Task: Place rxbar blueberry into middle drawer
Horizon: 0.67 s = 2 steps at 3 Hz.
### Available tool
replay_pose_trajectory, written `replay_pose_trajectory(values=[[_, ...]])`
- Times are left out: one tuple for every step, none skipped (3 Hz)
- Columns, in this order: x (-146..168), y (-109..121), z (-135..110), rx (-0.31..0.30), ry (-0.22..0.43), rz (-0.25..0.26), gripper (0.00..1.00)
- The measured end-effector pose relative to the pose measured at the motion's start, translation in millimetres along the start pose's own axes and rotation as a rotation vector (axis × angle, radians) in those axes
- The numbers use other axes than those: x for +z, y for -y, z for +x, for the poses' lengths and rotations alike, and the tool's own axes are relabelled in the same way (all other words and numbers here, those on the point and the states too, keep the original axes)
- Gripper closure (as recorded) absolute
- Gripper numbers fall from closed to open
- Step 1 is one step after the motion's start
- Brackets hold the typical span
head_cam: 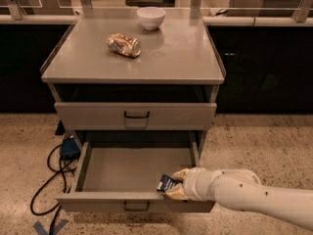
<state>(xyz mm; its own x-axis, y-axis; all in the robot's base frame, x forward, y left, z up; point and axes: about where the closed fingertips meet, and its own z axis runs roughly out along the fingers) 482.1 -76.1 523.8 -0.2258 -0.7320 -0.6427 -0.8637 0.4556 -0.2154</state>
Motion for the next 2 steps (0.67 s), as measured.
replay_pose_trajectory(values=[[35.7, 18.0, -28.5, 0.022, 0.157, 0.043, 1.0], [63.9, 27.6, -46.4, 0.092, 0.275, 0.036, 1.0]])
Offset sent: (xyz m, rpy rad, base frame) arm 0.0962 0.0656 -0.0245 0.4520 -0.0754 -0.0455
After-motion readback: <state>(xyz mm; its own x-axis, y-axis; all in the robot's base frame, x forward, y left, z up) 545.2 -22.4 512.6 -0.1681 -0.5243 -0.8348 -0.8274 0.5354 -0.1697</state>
